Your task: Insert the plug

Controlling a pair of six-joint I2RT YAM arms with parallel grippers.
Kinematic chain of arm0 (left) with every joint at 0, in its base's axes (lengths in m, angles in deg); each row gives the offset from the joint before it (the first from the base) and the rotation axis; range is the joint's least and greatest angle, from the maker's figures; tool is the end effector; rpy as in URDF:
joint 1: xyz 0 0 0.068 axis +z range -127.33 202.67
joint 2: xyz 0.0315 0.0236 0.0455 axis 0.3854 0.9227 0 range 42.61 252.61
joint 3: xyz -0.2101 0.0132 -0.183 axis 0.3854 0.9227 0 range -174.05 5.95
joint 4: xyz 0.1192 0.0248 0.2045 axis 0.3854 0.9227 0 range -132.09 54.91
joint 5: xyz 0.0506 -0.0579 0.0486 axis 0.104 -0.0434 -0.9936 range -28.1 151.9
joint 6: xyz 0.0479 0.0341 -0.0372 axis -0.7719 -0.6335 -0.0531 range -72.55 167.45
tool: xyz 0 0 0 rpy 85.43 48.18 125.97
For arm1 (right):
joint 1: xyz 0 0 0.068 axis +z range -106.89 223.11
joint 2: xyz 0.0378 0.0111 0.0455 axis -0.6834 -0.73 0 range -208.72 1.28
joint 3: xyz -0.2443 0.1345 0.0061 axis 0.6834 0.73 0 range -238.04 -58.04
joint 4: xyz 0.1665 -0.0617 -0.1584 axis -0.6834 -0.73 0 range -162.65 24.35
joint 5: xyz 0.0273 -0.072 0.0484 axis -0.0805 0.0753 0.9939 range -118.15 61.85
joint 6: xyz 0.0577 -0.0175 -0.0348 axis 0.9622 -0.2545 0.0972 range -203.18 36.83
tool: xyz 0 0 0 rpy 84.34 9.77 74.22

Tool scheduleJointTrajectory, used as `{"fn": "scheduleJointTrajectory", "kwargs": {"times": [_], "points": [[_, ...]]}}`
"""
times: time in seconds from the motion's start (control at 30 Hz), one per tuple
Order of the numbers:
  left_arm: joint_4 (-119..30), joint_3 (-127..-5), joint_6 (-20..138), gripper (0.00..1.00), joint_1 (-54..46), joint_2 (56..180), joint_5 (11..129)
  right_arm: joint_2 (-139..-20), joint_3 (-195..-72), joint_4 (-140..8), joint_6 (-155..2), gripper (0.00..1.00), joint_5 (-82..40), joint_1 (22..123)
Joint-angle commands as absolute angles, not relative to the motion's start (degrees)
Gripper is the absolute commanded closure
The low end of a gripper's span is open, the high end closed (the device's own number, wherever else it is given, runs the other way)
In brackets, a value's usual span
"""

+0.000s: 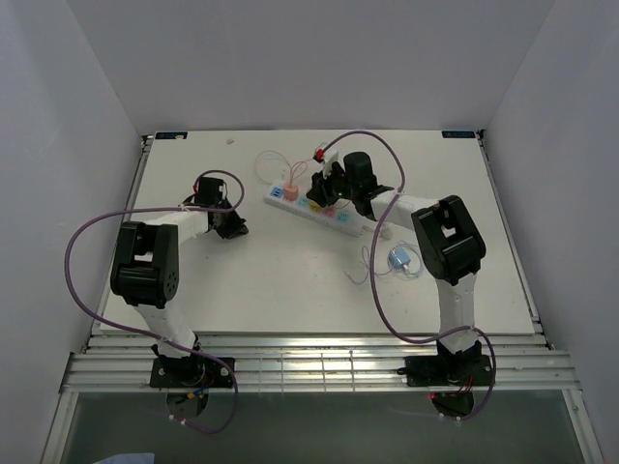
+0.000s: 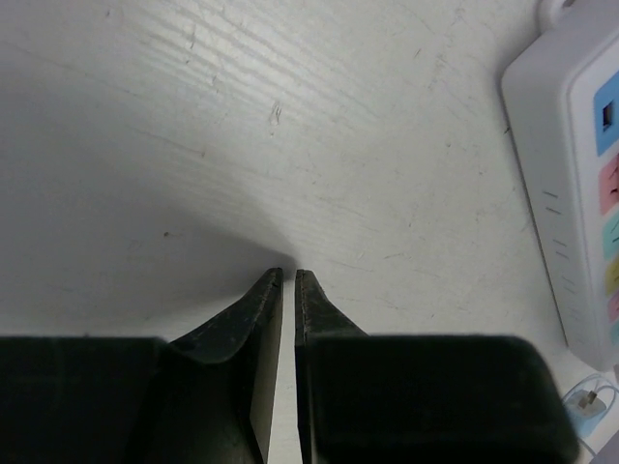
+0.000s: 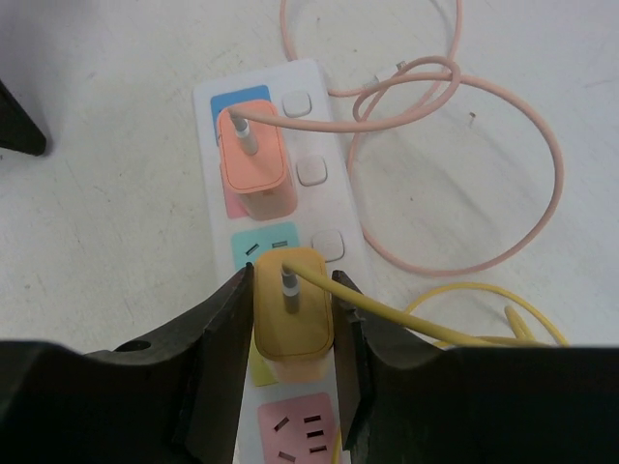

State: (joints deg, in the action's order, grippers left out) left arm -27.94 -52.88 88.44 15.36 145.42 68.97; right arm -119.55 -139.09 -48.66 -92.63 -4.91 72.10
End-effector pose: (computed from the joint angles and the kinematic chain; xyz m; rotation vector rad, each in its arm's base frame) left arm 0.3448 -0.0512 0.1571 -0.7221 2.5464 -0.4584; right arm 0.4109 0.2531 0.2022 -0.9018 1.7697 0.6207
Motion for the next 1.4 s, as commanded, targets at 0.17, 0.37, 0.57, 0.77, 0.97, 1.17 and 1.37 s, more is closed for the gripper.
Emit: {"fn": "scheduleJointTrajectory", "kwargs": {"times": [0.17,0.37,0.57,0.77,0.97,1.17,1.37], "points": [[-25.66,-50.92,87.26,0.76,14.76,139.21,72.00,-111.84,-117.55,-40.61,-80.36,0.92,-18.39,74.83],[-24.60,-47.40,88.67,0.74,12.30,132.62,71.65,-104.19,-100.87,-23.50,-75.28,0.92,-19.64,78.71],[-22.85,-44.15,91.04,0.68,8.61,124.18,69.55,-97.86,-88.02,-7.24,-72.46,0.92,-24.37,83.53],[-20.65,-41.17,93.49,0.64,5.97,117.51,67.17,-98.73,-79.05,3.95,-69.10,0.92,-29.62,86.96],[-19.86,-39.23,95.17,0.58,4.92,114.42,65.33,-98.30,-72.81,10.71,-72.36,0.92,-36.41,93.11],[-19.24,-39.05,95.61,0.57,4.56,114.68,64.45,-99.42,-72.02,11.59,-75.00,0.92,-40.81,95.76],[-19.33,-37.82,96.66,0.53,4.56,114.24,62.78,-104.87,-70.70,19.66,-78.60,0.92,-42.74,99.97]]}}
